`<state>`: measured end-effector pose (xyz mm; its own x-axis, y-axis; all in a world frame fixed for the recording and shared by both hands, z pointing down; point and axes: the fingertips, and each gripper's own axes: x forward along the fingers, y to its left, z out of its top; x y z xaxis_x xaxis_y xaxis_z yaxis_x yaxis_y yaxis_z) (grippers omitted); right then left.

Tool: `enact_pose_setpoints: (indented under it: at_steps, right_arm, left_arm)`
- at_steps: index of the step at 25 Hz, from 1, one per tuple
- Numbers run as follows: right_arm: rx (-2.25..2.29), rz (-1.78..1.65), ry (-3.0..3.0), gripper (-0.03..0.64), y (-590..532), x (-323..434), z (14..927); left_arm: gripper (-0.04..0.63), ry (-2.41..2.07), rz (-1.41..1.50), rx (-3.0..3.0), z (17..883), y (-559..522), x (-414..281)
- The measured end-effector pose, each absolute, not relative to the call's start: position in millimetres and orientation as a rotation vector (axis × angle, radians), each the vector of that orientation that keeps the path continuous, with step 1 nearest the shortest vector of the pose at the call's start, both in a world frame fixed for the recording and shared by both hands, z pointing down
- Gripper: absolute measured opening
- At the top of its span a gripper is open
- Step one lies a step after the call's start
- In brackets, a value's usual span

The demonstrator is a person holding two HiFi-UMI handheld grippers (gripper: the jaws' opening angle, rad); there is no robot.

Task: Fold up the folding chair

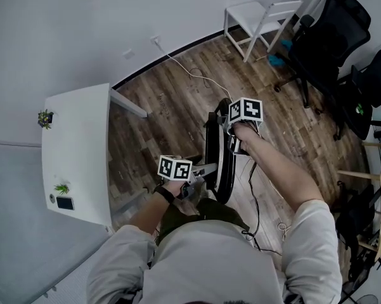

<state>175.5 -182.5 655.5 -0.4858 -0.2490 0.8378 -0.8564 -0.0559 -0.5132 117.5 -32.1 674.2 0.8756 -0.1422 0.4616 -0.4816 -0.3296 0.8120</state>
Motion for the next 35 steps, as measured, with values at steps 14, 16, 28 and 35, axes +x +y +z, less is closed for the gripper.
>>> enact_pose_setpoints:
  at_steps: [14, 16, 28, 35]
  right_arm:
    - [1.162, 1.568, -1.716, 0.192, -184.0, 167.2, 656.7]
    - [1.159, 1.57, -1.715, 0.192, -183.2, 168.3, 656.8]
    - [1.139, 1.561, -1.72, 0.195, -183.4, 163.3, 656.1]
    - [1.137, 1.555, -1.722, 0.196, -183.6, 160.0, 656.7]
  left_arm:
    - [0.403, -0.559, 0.512, 1.911, 638.1, -7.2, 130.1]
    - [0.403, -0.52, 0.497, 1.901, 628.8, -1.7, 134.4]
    - [0.403, -0.704, 0.801, 1.954, 637.5, 14.8, 180.3]
    - [0.403, -0.801, 0.988, 1.908, 660.1, 27.6, 183.3]
